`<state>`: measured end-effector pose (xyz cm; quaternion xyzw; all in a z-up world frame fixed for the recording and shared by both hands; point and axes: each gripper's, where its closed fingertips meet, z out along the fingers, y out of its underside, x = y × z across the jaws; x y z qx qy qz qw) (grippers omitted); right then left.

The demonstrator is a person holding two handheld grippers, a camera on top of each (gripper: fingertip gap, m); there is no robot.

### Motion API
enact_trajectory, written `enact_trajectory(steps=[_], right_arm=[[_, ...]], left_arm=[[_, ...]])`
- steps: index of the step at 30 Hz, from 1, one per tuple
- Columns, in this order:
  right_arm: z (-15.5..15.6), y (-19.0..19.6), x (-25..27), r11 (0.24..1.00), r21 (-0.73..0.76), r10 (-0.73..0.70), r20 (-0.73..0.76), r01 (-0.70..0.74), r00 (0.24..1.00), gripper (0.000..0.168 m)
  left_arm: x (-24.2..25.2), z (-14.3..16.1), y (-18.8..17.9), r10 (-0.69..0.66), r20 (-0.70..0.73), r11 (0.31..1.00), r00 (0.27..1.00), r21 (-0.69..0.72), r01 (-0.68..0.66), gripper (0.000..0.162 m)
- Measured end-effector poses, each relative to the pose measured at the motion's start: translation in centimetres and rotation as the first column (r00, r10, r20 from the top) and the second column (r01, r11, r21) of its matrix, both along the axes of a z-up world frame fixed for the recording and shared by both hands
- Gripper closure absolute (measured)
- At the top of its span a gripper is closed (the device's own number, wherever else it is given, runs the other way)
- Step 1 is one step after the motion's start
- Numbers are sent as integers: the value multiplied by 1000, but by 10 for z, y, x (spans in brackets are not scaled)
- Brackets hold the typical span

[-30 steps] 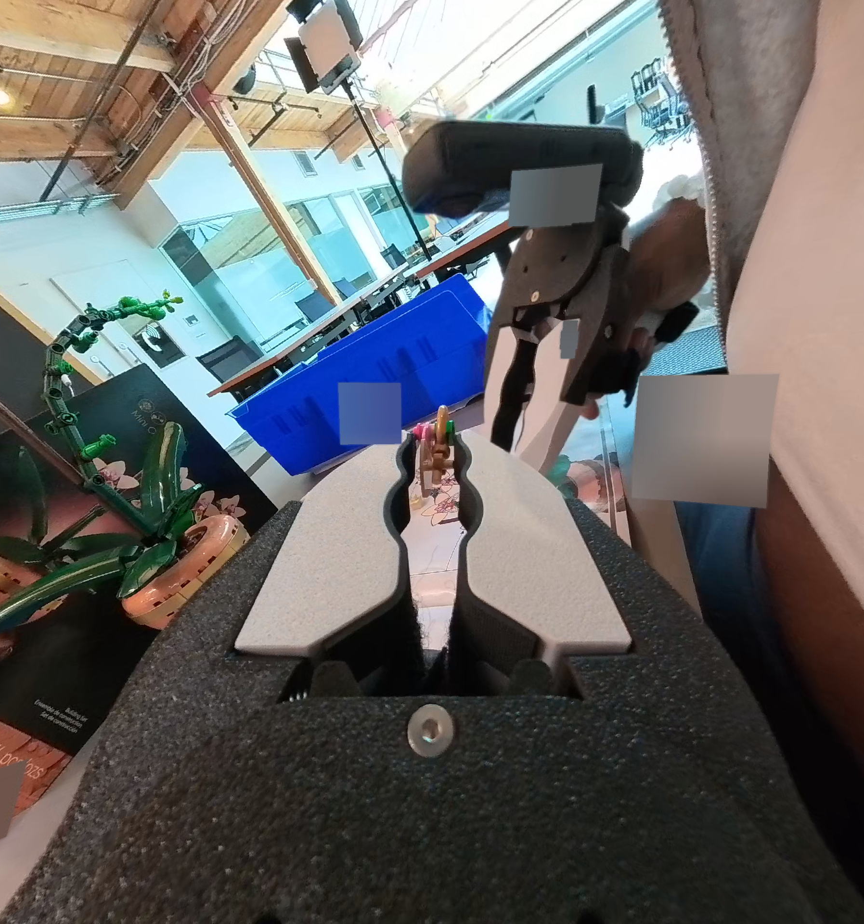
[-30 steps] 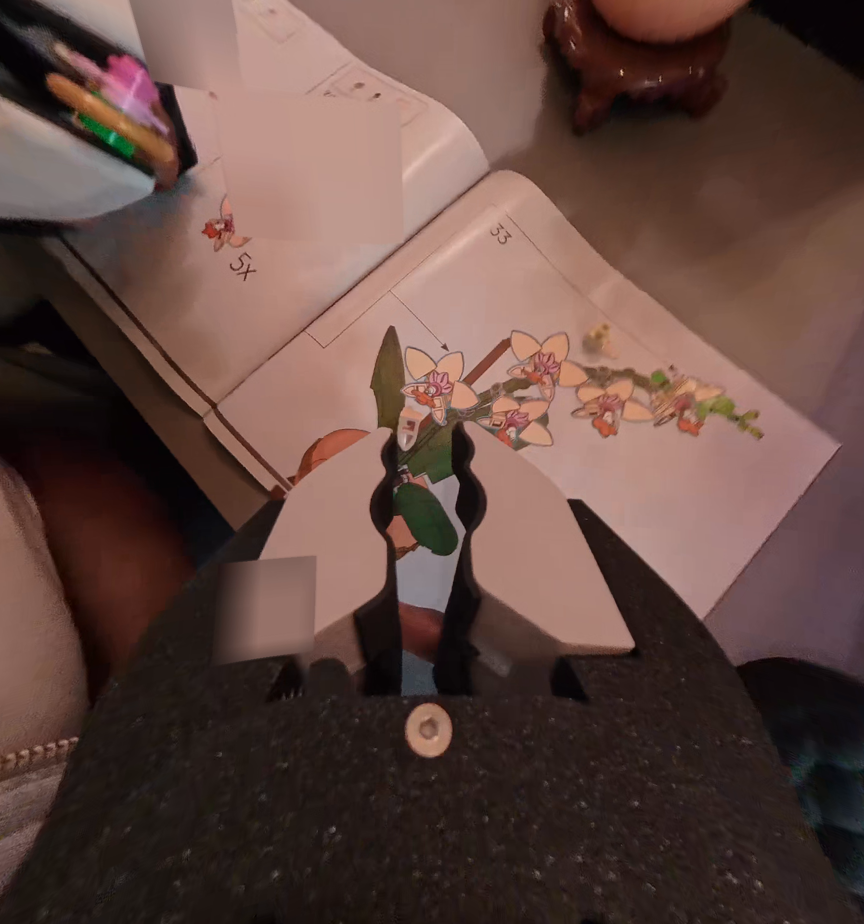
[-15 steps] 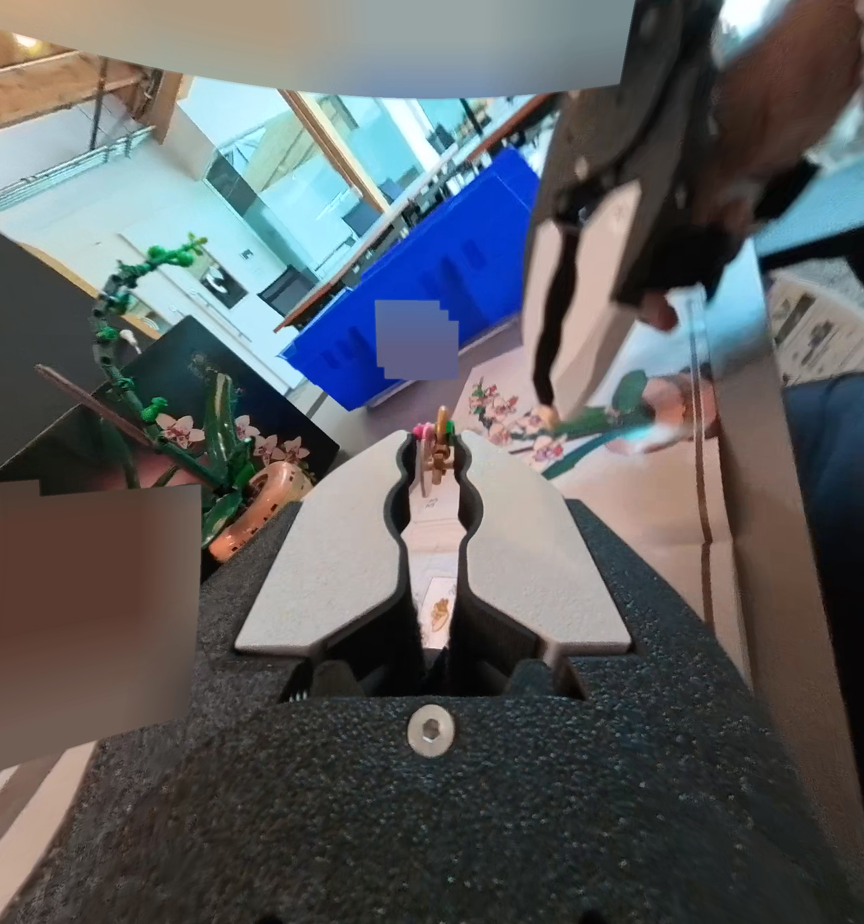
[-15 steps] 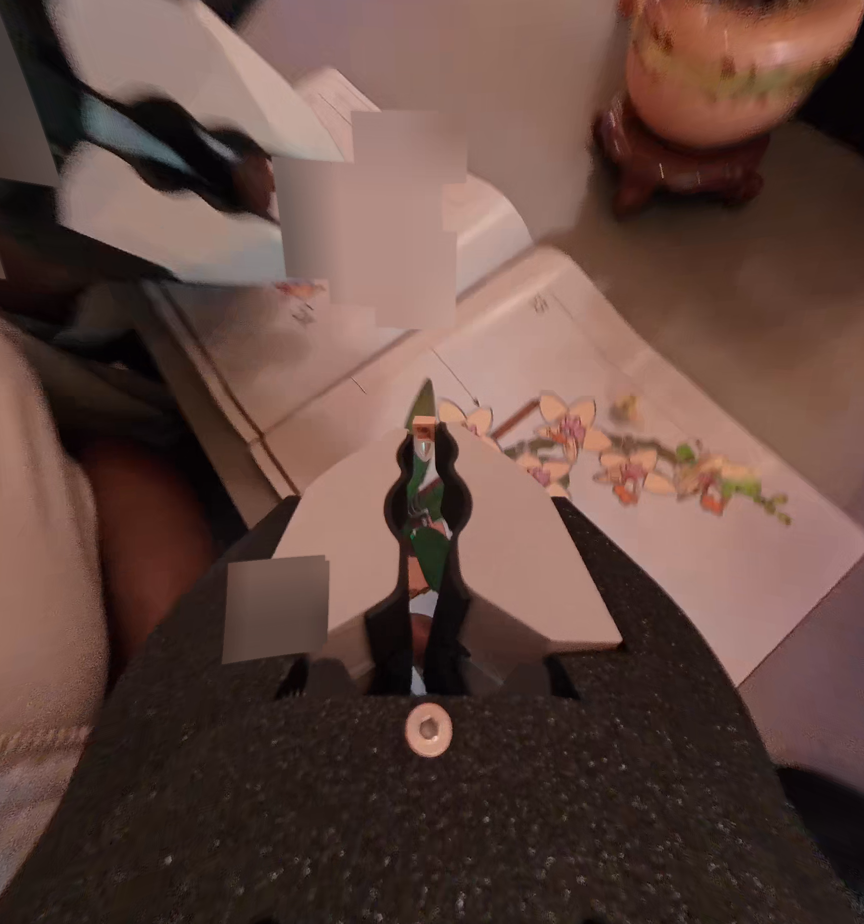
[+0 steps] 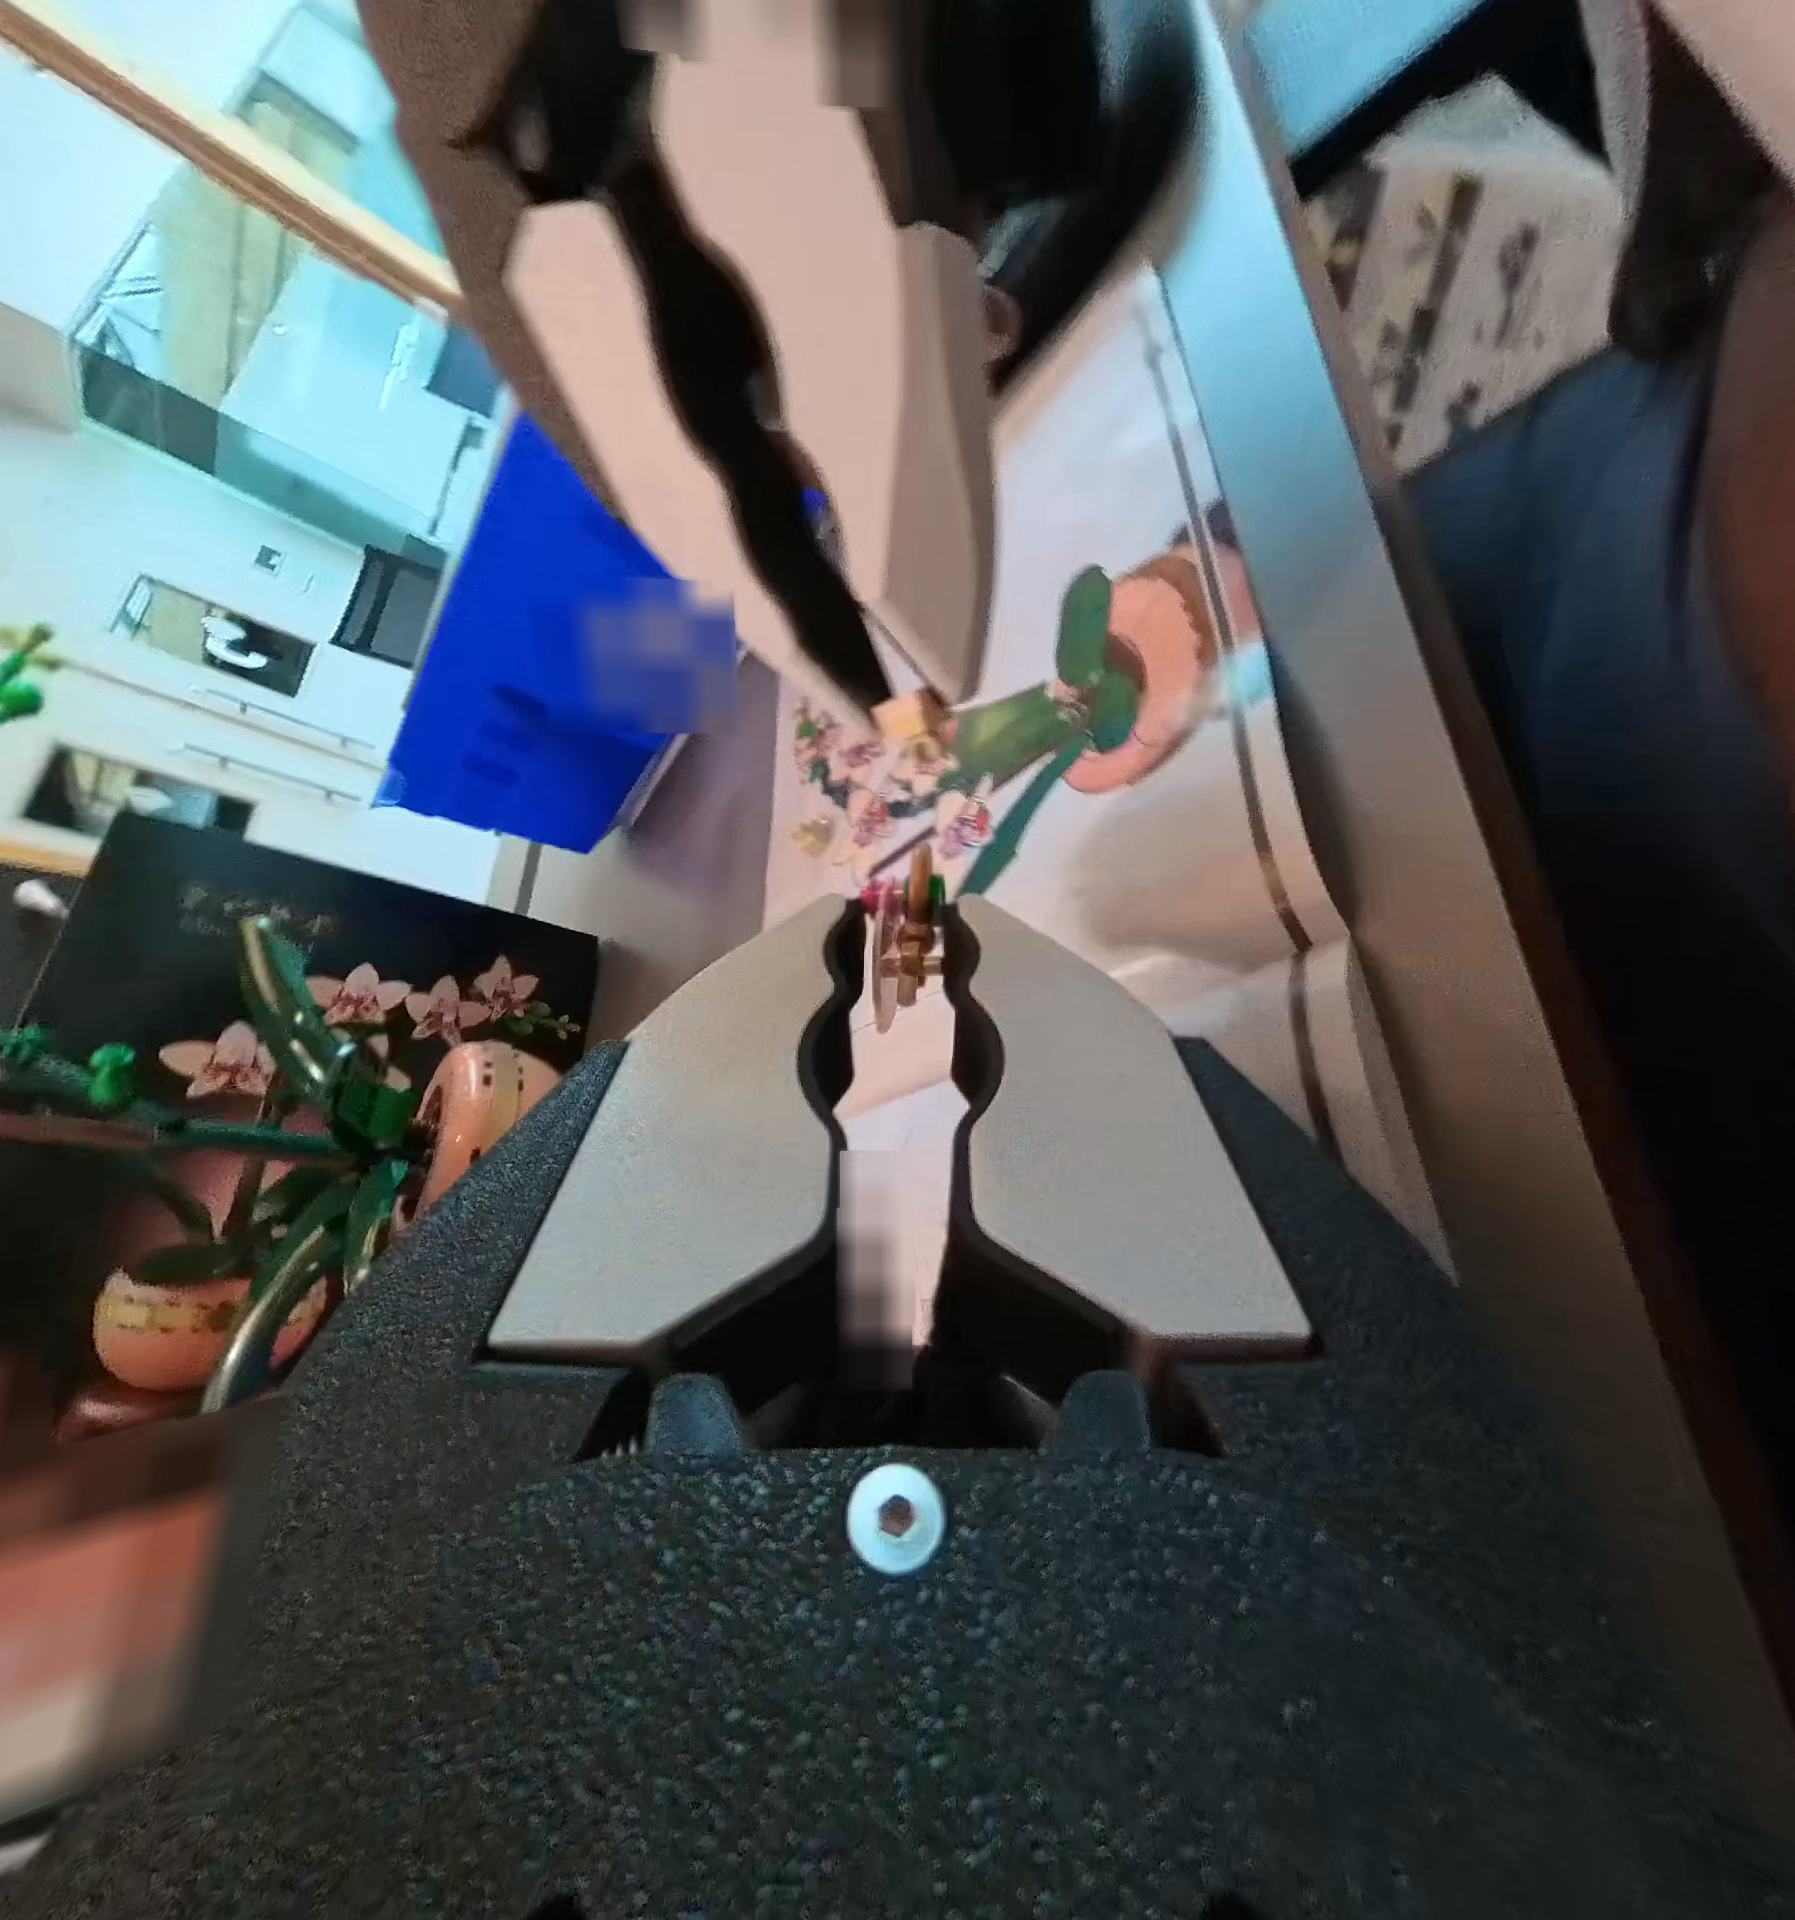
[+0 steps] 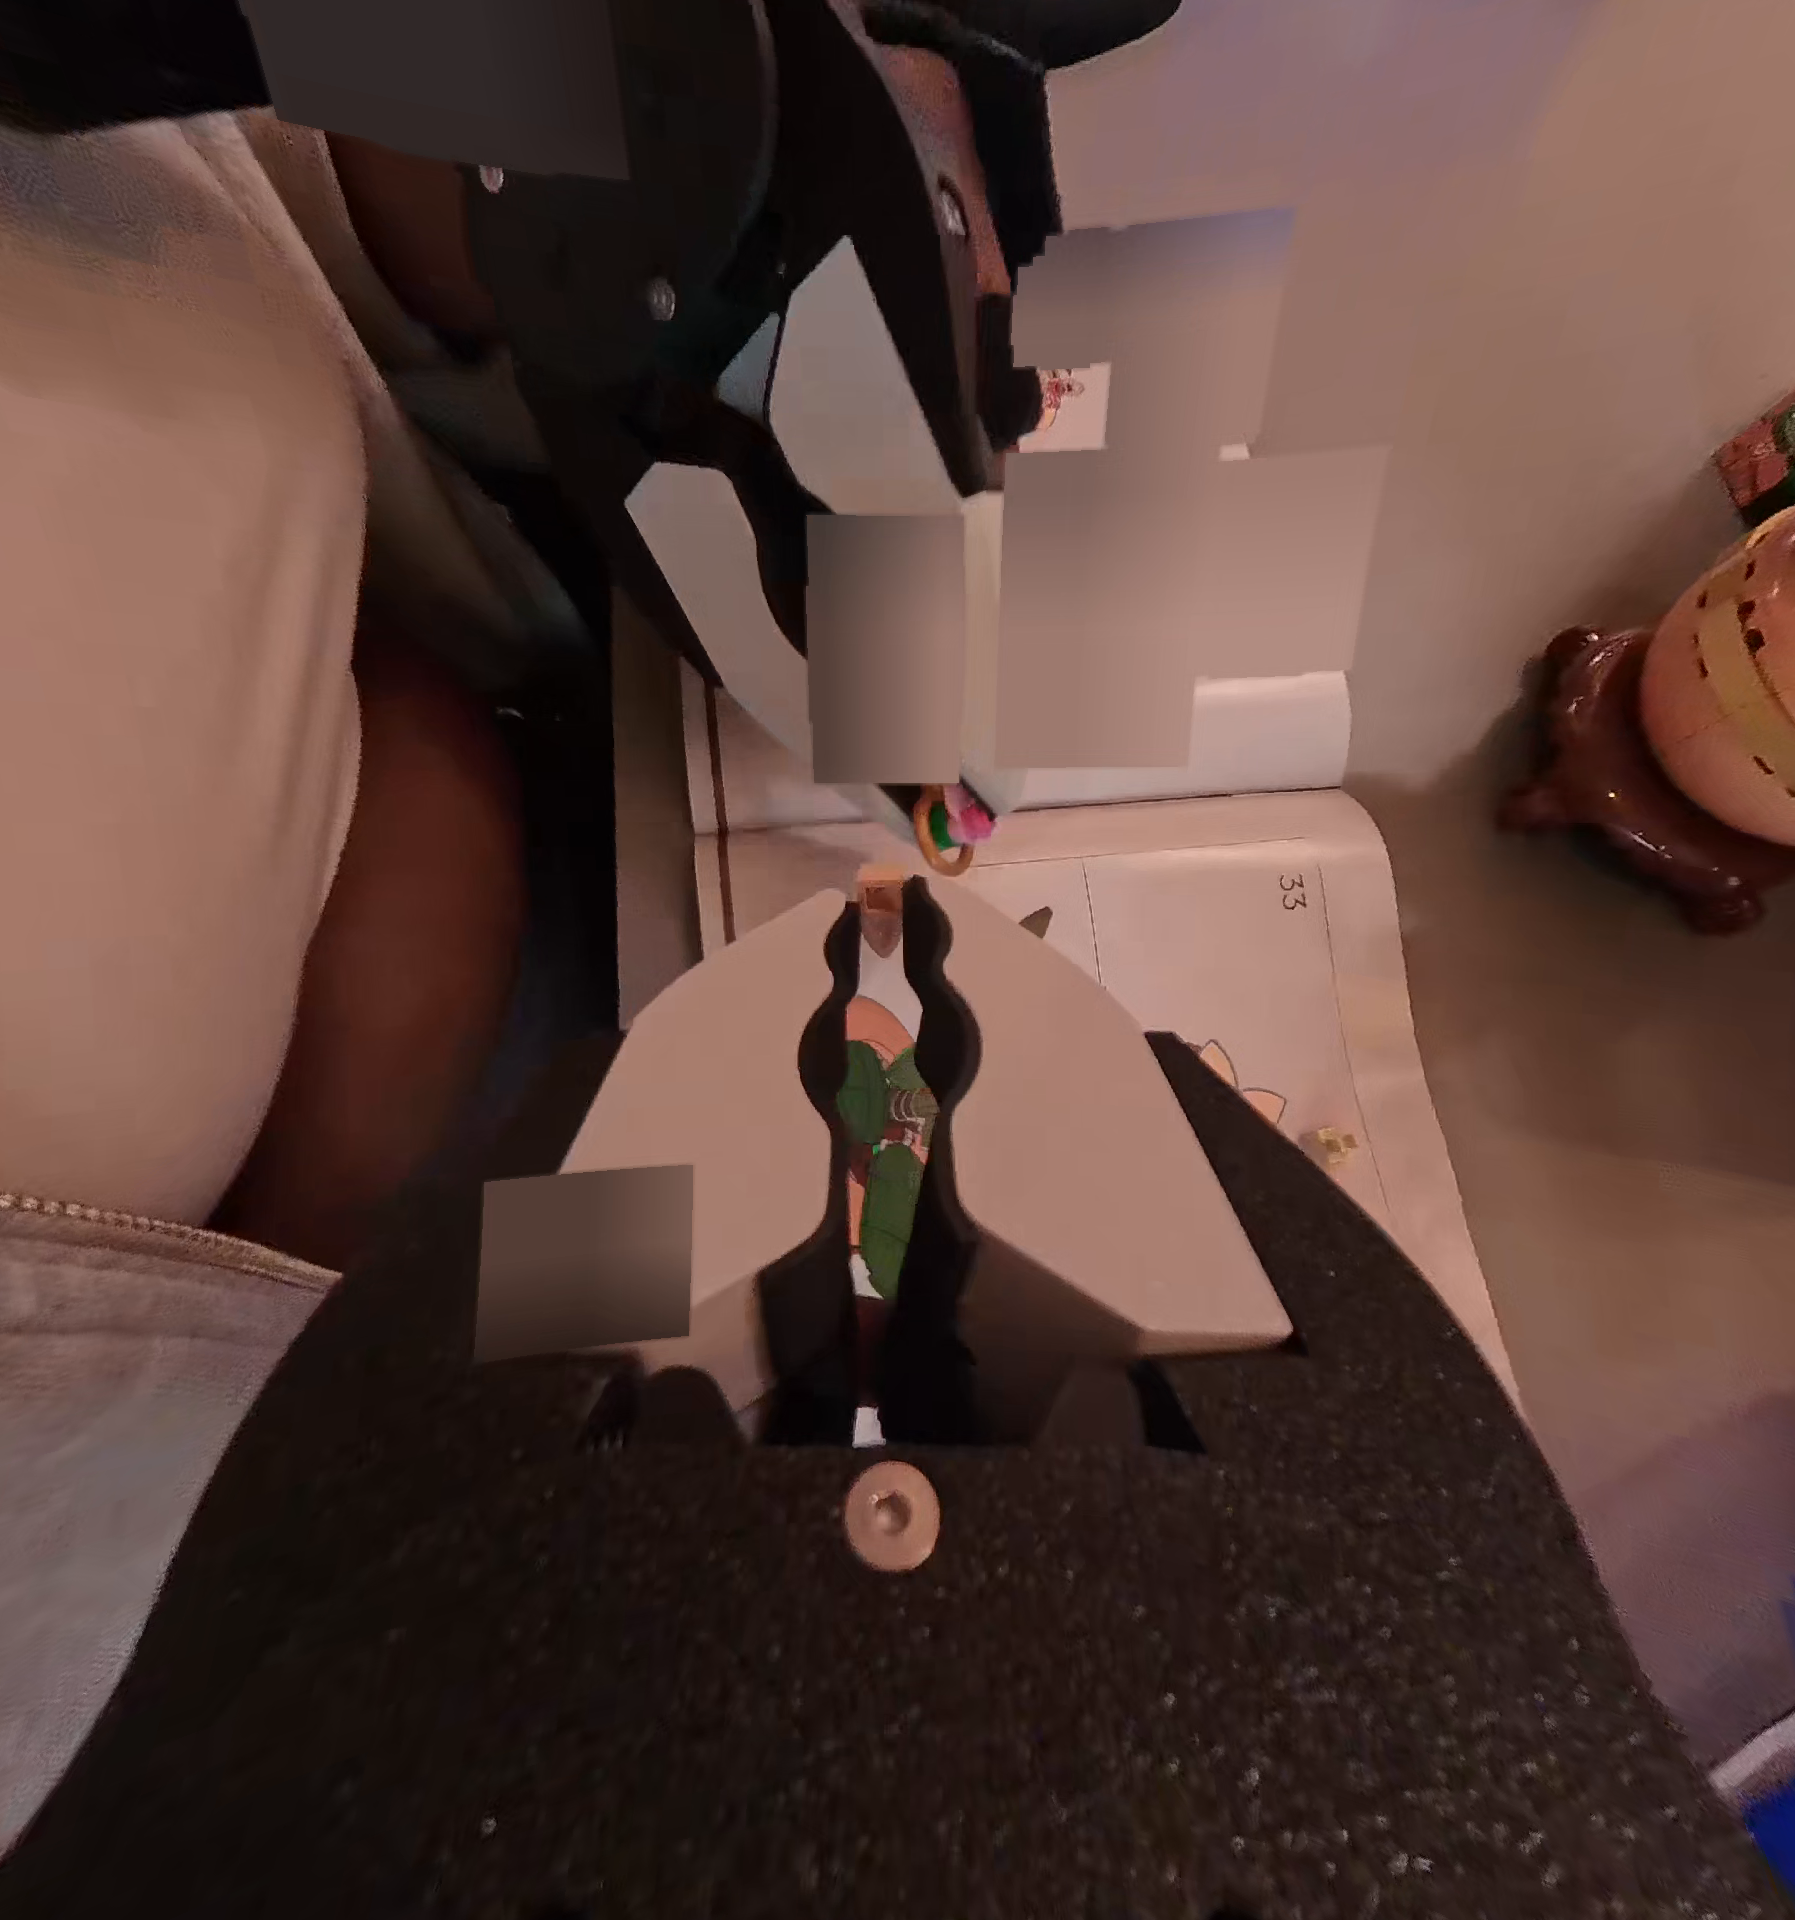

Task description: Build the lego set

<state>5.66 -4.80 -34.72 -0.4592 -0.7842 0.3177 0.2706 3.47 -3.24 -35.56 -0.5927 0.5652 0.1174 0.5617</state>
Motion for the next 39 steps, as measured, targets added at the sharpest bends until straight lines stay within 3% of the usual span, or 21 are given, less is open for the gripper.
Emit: enact_trajectory(steps=[4, 10, 13, 23, 39], right_arm=[[-9, 1, 3, 998, 46, 48, 36, -49, 998, 160], [-23, 3, 2, 971, 174, 148, 100, -164, 984, 161], [-28, 2, 1, 967, 170, 170, 134, -192, 976, 161], [-33, 4, 1, 960, 175, 185, 197, -220, 963, 161], [-37, 4, -1, 974, 195, 65, 252, -117, 965, 161]], left_arm=[[7, -15, 1, -62, -135, 998, 989, 4, 63, 148], [15, -22, 1, -149, -162, 988, 976, 6, 152, 148], [16, -23, 0, -160, -147, 987, 976, 1, 162, 148], [16, -26, -1, -159, -165, 987, 973, -46, 154, 148], [14, -26, 0, -54, -145, 996, 988, -85, 42, 149]])
